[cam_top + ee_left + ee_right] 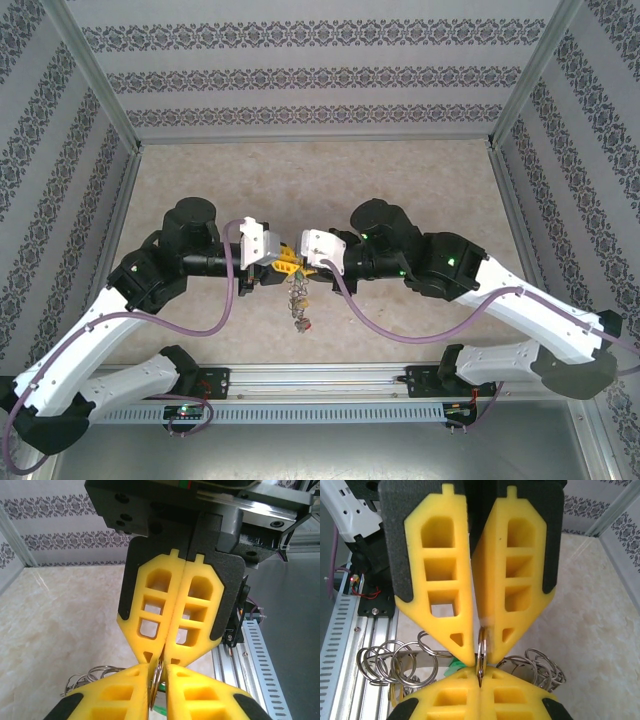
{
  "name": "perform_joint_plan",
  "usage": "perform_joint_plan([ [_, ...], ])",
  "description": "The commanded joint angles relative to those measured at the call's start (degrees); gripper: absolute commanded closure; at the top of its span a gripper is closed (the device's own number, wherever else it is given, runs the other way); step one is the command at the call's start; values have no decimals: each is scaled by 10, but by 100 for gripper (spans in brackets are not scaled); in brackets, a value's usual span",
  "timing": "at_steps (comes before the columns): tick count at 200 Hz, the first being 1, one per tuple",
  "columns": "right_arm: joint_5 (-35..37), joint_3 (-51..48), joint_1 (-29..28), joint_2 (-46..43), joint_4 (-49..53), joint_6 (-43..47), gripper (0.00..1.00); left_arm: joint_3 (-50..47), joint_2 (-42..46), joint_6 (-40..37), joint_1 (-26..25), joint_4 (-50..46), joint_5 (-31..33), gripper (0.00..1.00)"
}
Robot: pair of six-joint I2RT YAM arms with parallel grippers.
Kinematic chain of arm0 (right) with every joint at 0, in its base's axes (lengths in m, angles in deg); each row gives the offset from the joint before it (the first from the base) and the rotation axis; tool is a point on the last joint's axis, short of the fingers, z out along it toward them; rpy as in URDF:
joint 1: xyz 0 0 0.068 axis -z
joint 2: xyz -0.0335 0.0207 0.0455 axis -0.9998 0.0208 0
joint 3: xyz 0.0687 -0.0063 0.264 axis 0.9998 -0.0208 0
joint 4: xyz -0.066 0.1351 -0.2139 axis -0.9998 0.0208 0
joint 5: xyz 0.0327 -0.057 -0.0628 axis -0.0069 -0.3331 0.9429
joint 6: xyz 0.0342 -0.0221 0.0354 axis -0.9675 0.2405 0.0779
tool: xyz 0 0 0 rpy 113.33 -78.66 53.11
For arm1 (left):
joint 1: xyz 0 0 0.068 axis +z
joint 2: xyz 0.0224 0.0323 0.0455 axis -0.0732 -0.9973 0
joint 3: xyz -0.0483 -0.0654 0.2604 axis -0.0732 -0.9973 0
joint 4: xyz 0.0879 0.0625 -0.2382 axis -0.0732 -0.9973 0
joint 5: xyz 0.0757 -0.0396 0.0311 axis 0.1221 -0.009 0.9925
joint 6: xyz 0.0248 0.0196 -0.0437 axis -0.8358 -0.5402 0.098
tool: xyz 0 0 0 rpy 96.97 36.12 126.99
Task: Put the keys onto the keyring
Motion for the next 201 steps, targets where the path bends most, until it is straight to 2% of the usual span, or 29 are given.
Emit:
perform_joint_plan([
  [1, 16, 32, -9, 8, 13, 16, 100, 17, -7, -20, -4, -30, 3, 98],
  [55, 44, 22, -9, 6, 26, 16, 100, -17, 26, 13, -3, 36, -19, 100],
  [74, 40, -3, -6, -14, 6, 4, 86, -29, 39, 31, -2, 68, -27, 100],
  [97, 37, -15, -3, -24, -6, -6, 87, -38, 43, 48, -2, 95, -44, 100],
  [142, 30, -20, -3, -25, -15, -8, 88, -39, 46, 53, -3, 96, -49, 100],
  [201, -9, -27, -3, -44, -37, -13, 77, -39, 49, 54, -3, 94, -49, 100],
])
